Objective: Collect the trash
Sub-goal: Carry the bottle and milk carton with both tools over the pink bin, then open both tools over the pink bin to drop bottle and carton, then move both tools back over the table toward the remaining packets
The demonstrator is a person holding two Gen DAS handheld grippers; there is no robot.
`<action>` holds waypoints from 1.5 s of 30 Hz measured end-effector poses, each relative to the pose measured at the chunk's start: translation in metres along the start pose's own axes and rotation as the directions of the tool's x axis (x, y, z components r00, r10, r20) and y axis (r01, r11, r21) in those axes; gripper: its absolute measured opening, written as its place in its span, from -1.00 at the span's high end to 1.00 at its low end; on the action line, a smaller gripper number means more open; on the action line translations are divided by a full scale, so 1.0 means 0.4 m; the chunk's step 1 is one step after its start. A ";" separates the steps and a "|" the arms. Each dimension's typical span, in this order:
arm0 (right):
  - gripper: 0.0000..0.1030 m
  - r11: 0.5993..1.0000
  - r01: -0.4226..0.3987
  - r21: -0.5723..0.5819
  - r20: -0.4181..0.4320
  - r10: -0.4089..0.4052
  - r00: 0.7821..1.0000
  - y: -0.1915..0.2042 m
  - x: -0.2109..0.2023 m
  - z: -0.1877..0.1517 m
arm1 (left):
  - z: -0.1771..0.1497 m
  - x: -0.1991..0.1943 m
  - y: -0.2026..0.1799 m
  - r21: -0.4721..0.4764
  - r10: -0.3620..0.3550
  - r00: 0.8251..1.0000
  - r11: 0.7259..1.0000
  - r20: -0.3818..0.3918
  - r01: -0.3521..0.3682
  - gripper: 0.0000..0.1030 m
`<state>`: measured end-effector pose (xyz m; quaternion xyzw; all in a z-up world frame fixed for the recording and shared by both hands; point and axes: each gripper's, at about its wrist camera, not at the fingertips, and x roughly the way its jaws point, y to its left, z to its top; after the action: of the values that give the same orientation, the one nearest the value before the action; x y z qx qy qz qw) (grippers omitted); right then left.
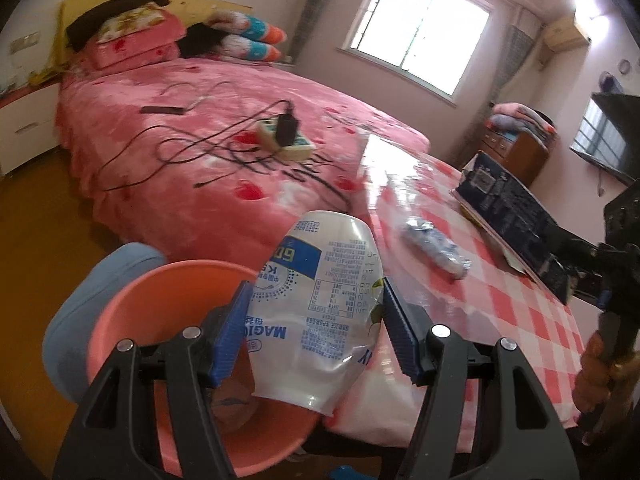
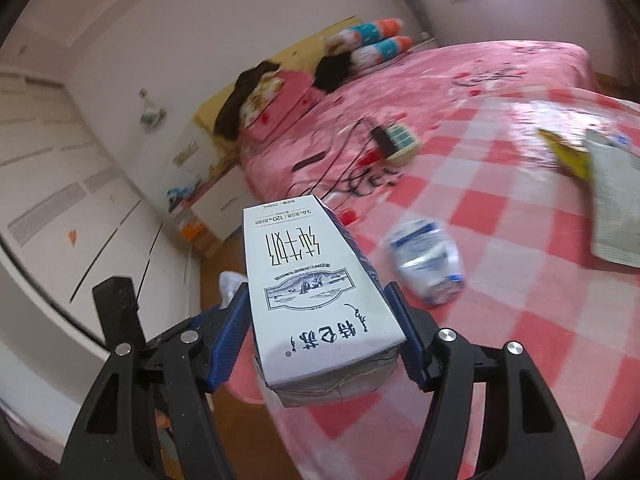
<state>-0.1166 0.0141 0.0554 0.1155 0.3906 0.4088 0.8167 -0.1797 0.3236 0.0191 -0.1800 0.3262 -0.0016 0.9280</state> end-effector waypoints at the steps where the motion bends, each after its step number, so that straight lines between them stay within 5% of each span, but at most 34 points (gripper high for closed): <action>1: -0.29 1.000 -0.004 -0.019 -0.016 0.004 1.000 0.020 0.017 -0.003 | -0.002 -0.003 0.010 -0.008 0.009 1.000 1.000 0.001 -0.009 -0.25; 17: -0.32 0.987 -0.045 -0.155 -0.170 0.018 0.985 0.188 0.204 -0.046 | -0.053 0.015 0.172 -0.142 0.118 0.992 0.982 -0.047 -0.124 -0.26; 22: -0.55 0.986 -0.043 -0.163 -0.215 0.007 0.977 0.210 0.249 -0.070 | -0.066 0.022 0.208 -0.182 0.160 0.983 0.968 -0.091 -0.175 -0.52; 33: -0.62 0.995 0.033 -0.099 -0.109 -0.044 0.993 0.133 0.161 -0.066 | -0.067 0.008 0.203 -0.151 0.210 0.975 0.964 -0.078 -0.220 -0.55; 45: -0.62 0.989 0.121 -0.081 -0.030 -0.124 0.992 0.057 0.066 -0.092 | -0.063 -0.004 0.127 -0.085 0.184 0.980 0.978 -0.080 -0.191 -0.55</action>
<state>-0.1472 0.0438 0.0280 0.0519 0.3947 0.3749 0.8372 -0.2021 0.3629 -0.0152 -0.1909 0.3747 0.0944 0.9024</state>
